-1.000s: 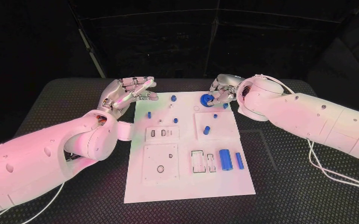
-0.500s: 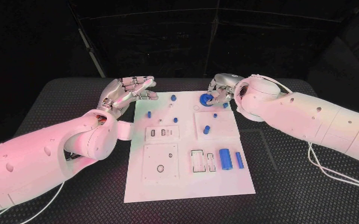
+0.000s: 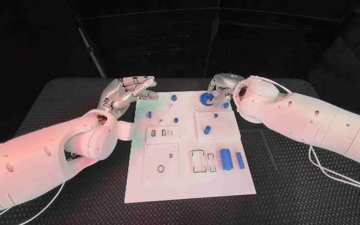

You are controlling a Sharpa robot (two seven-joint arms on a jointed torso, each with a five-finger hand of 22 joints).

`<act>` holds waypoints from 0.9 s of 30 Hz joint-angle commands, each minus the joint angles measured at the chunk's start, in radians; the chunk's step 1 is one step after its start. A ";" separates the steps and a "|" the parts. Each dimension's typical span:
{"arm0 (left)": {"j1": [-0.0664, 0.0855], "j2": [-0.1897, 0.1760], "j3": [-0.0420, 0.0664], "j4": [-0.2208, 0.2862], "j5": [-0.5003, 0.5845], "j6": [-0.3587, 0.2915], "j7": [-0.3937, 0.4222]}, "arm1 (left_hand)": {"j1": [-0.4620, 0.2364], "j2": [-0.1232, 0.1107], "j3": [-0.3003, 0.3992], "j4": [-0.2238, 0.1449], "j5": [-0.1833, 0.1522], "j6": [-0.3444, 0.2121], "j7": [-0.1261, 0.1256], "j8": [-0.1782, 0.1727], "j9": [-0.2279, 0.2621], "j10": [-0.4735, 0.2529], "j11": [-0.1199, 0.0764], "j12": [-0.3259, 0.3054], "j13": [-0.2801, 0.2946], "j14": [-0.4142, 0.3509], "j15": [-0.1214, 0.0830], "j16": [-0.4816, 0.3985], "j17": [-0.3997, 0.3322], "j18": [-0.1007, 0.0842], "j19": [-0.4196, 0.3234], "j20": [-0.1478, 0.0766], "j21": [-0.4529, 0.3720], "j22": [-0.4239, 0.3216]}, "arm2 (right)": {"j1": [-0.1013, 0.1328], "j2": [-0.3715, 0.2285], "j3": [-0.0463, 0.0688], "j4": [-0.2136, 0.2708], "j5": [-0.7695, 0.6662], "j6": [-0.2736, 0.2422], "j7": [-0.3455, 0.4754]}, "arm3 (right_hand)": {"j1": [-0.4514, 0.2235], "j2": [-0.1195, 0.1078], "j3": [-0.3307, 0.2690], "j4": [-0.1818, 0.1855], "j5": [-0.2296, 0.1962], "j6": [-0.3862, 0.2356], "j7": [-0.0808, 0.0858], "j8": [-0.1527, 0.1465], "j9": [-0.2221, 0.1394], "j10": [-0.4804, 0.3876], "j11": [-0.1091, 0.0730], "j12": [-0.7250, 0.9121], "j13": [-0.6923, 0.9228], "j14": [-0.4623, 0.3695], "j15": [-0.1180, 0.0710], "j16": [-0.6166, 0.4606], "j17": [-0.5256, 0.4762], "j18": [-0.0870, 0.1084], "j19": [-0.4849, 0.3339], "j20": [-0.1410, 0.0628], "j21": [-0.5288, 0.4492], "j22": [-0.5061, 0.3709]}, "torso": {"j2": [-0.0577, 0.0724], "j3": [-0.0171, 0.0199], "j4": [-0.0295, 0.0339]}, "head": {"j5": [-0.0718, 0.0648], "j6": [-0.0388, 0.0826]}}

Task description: Assemble the parts on the task board

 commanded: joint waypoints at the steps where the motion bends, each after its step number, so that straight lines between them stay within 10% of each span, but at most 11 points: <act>1: 0.001 0.000 0.001 0.002 -0.004 0.012 0.003 | 0.004 0.009 -0.002 -0.005 0.004 0.005 0.001 -0.007 -0.001 -0.004 0.000 -0.004 -0.001 -0.002 0.006 -0.005 0.001 0.003 -0.003 0.001 -0.001 -0.002 | -0.005 -0.001 -0.003 0.010 -0.029 -0.028 -0.005 | 0.002 0.015 0.012 -0.002 -0.011 0.010 0.001 0.004 -0.001 0.007 0.002 0.003 0.093 0.093 -0.007 0.007 0.211 -0.016 0.008 -0.001 0.006 0.002 | -0.001 -0.0004 0.0000 | 0.001 0.002; 20: 0.001 -0.009 0.001 0.007 -0.004 0.018 0.000 | 0.007 0.010 -0.002 -0.009 0.004 0.004 0.004 -0.010 -0.001 -0.011 0.002 -0.006 -0.002 -0.003 0.007 -0.009 0.004 0.003 -0.004 0.002 -0.002 -0.002 | -0.006 -0.002 -0.002 0.180 -0.054 -0.136 -0.021 | -0.024 0.020 0.067 -0.009 0.085 0.024 0.000 -0.020 -0.006 0.011 0.000 0.004 0.101 0.095 -0.008 0.010 0.221 -0.018 0.015 -0.003 0.014 0.017 | 0.000 -0.0007 -0.0002 | 0.010 0.005; 27: 0.001 -0.011 0.001 0.009 -0.004 0.018 0.000 | 0.008 0.011 -0.001 -0.011 0.004 0.004 0.004 -0.010 -0.001 -0.012 0.002 -0.006 -0.002 -0.003 0.007 -0.010 0.005 0.003 -0.004 0.002 -0.002 -0.002 | -0.005 0.068 -0.005 0.157 -0.071 -0.126 -0.028 | -0.027 0.018 0.068 -0.009 0.085 0.025 0.000 -0.021 -0.006 0.012 0.000 0.005 0.102 0.096 -0.008 0.011 0.222 -0.019 0.016 -0.003 0.015 0.020 | 0.000 -0.0017 0.0010 | 0.018 0.003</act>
